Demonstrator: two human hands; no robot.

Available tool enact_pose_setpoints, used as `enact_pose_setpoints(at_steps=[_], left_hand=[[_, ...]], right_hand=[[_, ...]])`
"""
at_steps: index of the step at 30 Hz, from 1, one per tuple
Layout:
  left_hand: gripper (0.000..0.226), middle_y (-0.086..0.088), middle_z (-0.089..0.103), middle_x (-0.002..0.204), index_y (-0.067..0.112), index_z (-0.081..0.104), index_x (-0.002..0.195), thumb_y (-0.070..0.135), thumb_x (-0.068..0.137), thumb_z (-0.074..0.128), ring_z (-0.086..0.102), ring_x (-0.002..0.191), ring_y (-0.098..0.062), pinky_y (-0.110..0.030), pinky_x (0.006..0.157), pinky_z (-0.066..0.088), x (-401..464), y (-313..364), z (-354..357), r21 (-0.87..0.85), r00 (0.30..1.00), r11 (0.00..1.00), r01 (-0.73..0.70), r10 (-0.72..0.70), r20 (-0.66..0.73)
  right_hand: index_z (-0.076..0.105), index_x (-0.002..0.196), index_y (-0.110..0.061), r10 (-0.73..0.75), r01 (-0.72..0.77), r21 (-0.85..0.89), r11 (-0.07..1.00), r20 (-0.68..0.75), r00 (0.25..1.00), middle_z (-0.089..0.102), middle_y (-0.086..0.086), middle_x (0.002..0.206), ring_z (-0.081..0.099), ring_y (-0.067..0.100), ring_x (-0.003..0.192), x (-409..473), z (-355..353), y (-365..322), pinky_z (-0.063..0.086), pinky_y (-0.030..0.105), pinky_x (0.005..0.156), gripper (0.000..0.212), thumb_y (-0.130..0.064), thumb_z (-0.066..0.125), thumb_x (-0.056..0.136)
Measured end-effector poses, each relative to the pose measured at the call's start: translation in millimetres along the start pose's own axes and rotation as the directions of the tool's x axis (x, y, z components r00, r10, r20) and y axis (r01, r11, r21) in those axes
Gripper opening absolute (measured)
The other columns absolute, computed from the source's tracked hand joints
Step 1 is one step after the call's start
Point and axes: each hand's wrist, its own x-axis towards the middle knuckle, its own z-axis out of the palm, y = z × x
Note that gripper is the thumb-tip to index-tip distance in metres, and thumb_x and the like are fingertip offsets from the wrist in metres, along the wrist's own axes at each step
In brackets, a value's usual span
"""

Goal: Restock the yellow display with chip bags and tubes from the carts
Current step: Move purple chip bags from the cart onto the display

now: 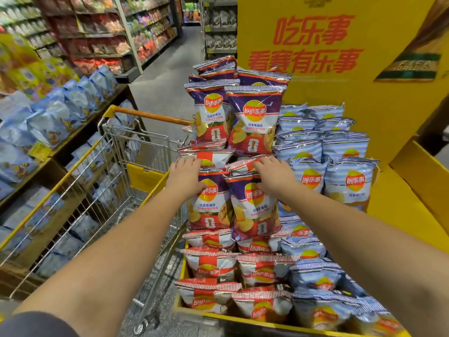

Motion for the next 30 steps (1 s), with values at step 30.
enact_pose_setpoints(at_steps=[30], left_hand=[[0.012,0.004,0.061,0.090,0.019,0.063,0.101,0.025,0.090,0.064,0.053,0.079,-0.014,-0.027,0.070,0.038,-471,300,13,-0.853,0.834,0.500,-0.149,0.527,0.164]], right_hand=[[0.064,0.095,-0.032,0.778,-0.459,0.860,-0.221,0.440,0.449,0.070,-0.001,0.103,0.065,0.021,0.096,-650,123,-83,0.045,0.028,0.072,0.008,-0.035,0.061,0.088]])
